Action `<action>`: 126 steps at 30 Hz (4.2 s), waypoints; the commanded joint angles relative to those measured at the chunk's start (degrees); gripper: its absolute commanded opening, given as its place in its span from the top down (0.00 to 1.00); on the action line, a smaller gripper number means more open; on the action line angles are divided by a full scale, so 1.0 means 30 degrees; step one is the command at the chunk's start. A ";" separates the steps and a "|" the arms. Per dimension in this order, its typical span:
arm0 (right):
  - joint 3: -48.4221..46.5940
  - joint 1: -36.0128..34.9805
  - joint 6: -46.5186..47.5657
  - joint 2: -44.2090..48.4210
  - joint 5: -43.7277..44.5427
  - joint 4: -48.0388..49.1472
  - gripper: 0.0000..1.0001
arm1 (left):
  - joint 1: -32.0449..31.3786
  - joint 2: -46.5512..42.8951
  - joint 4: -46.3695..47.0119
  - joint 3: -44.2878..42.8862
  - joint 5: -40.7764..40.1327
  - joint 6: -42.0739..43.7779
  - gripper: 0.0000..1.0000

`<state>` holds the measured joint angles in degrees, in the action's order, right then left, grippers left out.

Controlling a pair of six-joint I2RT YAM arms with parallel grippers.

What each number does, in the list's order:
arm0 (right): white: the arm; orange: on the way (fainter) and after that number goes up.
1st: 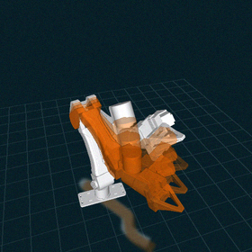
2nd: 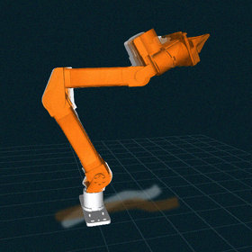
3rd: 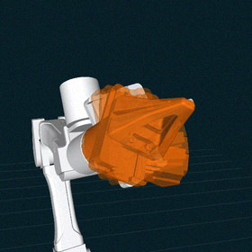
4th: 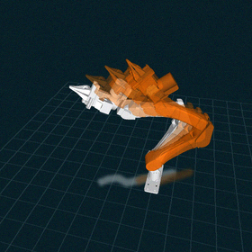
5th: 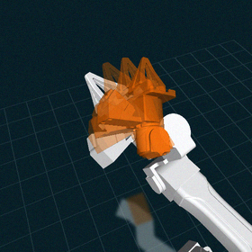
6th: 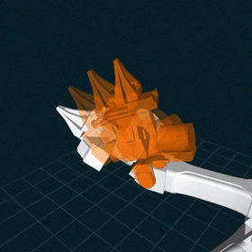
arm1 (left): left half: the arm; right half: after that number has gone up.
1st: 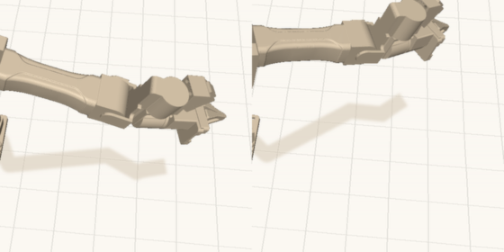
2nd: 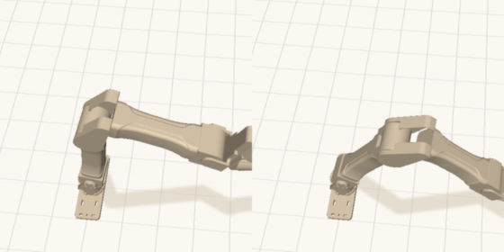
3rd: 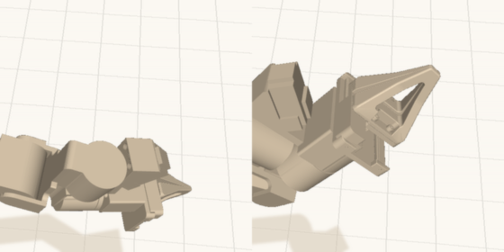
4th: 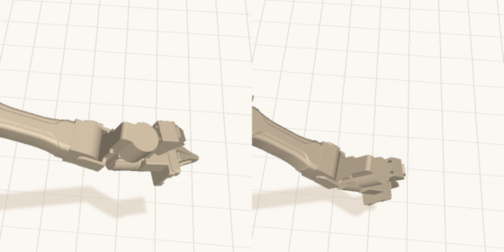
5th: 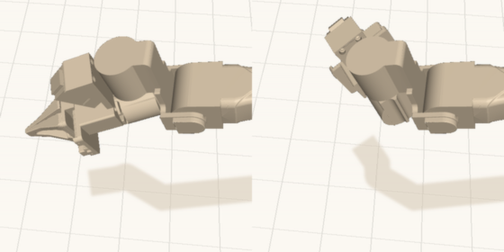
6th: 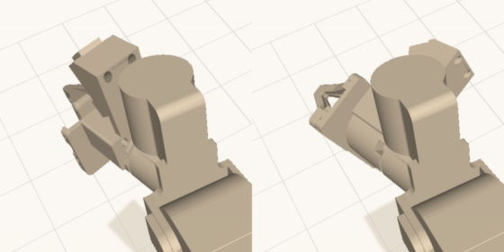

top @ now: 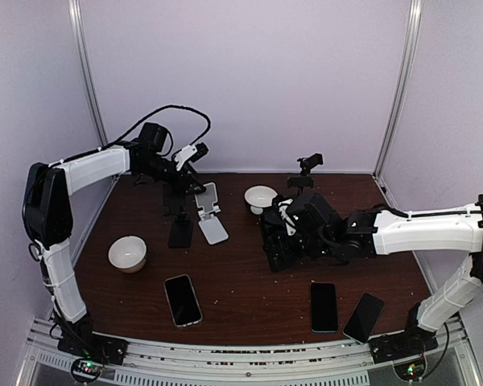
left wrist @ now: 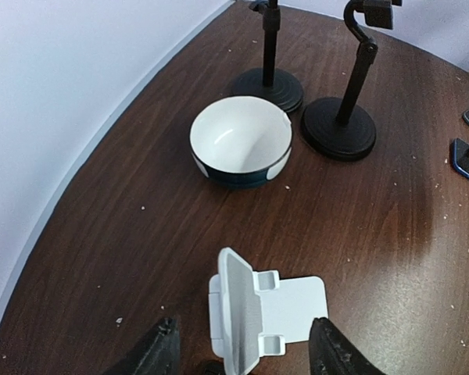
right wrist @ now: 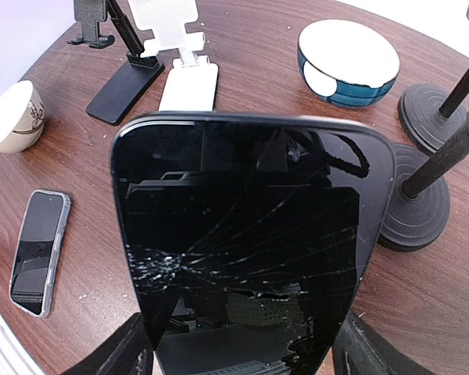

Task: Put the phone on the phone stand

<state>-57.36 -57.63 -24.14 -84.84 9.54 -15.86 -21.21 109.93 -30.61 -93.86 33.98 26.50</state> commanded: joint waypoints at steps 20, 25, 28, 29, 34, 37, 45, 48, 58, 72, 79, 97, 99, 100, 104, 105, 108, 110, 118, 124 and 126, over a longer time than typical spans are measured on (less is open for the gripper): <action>0.0017 -0.0118 -0.0039 0.0526 0.0978 0.0336 0.35 | -0.0607 0.1044 -0.2006 -0.2130 -0.2445 -0.0873 0.60; 0.0031 -0.0123 -0.0146 0.0193 0.0556 0.0412 0.36 | -0.0627 0.1300 -0.4925 -0.5056 -0.3402 -0.1079 0.53; 0.0118 -0.0132 -0.0236 0.0100 0.0420 0.0467 0.36 | -0.0670 0.1950 -0.7354 -0.7001 -0.3171 -0.0274 0.48; 0.0156 -0.0143 -0.0265 0.0122 0.0419 0.0501 0.36 | -0.0705 0.2239 -0.8057 -0.7405 -0.3246 0.0025 0.46; 0.0417 -0.0127 -0.0416 0.0099 0.0275 0.0850 0.36 | -0.1059 0.3759 -1.0144 -0.8951 -0.3456 0.0781 0.43; 0.0360 -0.0149 -0.0471 -0.0089 0.0063 0.0842 0.36 | -0.1390 0.4473 -1.0024 -0.9476 -0.4234 0.0763 0.43; 0.0801 -0.0225 -0.0764 0.0064 -0.0077 0.1172 0.36 | -0.1474 0.4841 -0.9044 -0.9670 -0.4522 0.0323 0.48; 0.0878 -0.0243 -0.0771 0.0059 -0.0080 0.1229 0.36 | -0.1550 0.4791 -0.9410 -0.9640 -0.4227 0.0720 0.53; 0.0780 -0.0249 -0.0640 0.0037 -0.0013 0.1213 0.36 | -0.1732 0.5105 -1.0047 -0.9602 -0.3909 0.1540 0.71; 0.0897 -0.0288 -0.0785 0.1080 0.0381 0.0835 0.36 | -0.1723 0.4805 -1.0124 -0.9743 -0.0584 -0.0860 1.00; 0.0833 -0.0684 -0.0384 0.3326 0.1961 0.0863 0.37 | -0.2337 0.2484 -0.8901 -0.7678 0.1075 -0.3726 1.00; 0.2396 -0.2495 0.3272 0.4627 0.5794 0.7628 0.37 | -0.5580 0.3118 -0.6683 -0.7363 -0.1803 -0.4928 1.00; 0.2732 -0.2481 0.3479 0.4474 0.5858 0.8582 0.37 | -0.5585 0.3812 -0.6763 -0.7995 -0.1910 -0.4995 1.00; 0.2809 -0.2476 0.3605 0.4330 0.5937 0.8884 0.37 | -0.5586 0.4163 -0.6785 -0.8273 -0.1913 -0.5003 1.00; 0.2665 -0.2486 0.4155 0.3734 0.6175 0.9638 0.37 | -0.5586 0.5464 -0.6789 -0.8843 -0.1849 -0.4997 1.00; 0.2643 -0.2480 0.4287 0.3594 0.6233 0.9800 0.37 | -0.5586 0.5659 -0.6811 -0.8873 -0.1773 -0.4996 1.00; 0.2584 -0.2496 0.4616 0.3216 0.6297 1.0336 0.37 | -0.5608 0.5817 -0.6790 -0.8770 -0.1775 -0.4918 1.00; 0.2522 -0.2472 0.4795 0.2914 0.6313 1.0635 0.37 | -0.5615 0.5808 -0.6789 -0.8737 -0.1754 -0.4815 1.00; 0.1516 -0.2406 0.5887 0.1687 0.6166 1.1122 0.36 | -0.5549 0.5104 -0.6712 -0.9833 -0.3230 -0.4705 0.48; 0.0127 -0.2123 0.6224 0.0333 0.6136 1.0981 0.36 | -0.4727 0.2878 -0.4329 -0.9242 -0.4342 -0.6133 0.18; -0.0393 -0.2062 0.6096 -0.0280 0.6163 1.1251 0.37 | -0.4289 0.1458 -0.2628 -0.7520 -0.5085 -0.7027 0.08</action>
<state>-54.48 -64.45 -6.39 -83.55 26.65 13.32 -36.91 123.39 -48.80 -121.05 23.09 10.13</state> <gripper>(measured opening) 0.761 0.822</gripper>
